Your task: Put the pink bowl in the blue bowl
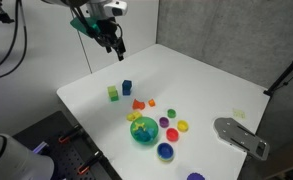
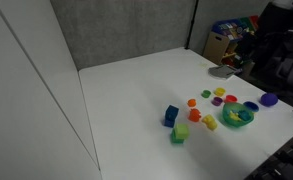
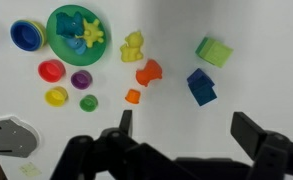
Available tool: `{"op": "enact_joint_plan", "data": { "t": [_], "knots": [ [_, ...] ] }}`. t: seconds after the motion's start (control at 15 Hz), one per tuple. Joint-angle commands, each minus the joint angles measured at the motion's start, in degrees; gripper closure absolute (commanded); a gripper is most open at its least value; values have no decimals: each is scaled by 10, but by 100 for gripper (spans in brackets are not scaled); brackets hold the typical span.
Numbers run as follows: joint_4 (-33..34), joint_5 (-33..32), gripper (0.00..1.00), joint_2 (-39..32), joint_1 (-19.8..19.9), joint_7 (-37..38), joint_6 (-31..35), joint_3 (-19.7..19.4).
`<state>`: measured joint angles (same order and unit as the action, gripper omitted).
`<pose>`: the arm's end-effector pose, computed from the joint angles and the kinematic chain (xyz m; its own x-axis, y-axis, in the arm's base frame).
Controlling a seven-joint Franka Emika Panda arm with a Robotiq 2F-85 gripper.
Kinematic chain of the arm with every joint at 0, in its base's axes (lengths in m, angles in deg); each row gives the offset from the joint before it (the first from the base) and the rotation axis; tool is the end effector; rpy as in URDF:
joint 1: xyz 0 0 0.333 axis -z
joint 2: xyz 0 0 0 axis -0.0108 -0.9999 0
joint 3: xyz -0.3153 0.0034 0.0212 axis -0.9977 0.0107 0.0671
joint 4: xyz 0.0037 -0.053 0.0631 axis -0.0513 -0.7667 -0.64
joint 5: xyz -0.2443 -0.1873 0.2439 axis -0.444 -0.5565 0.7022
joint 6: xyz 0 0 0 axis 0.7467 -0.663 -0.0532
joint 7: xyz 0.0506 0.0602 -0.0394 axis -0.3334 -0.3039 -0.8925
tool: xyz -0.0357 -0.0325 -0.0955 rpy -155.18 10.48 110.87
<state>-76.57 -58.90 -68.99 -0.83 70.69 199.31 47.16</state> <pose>0.4547 0.0615 0.4390 0.9897 -0.0767 0.1206 -0.0774 -0.9970 0.0013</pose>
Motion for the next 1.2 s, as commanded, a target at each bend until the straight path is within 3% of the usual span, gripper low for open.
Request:
{"op": "enact_joint_plan", "data": {
  "t": [0.0,0.73,1.13],
  "knots": [
    [47,-24,0,-70,17,4,9,-27],
    [129,-45,0,-282,45,-13,92,-109],
    [152,-31,0,-378,72,-83,168,-133]
  ]
}}
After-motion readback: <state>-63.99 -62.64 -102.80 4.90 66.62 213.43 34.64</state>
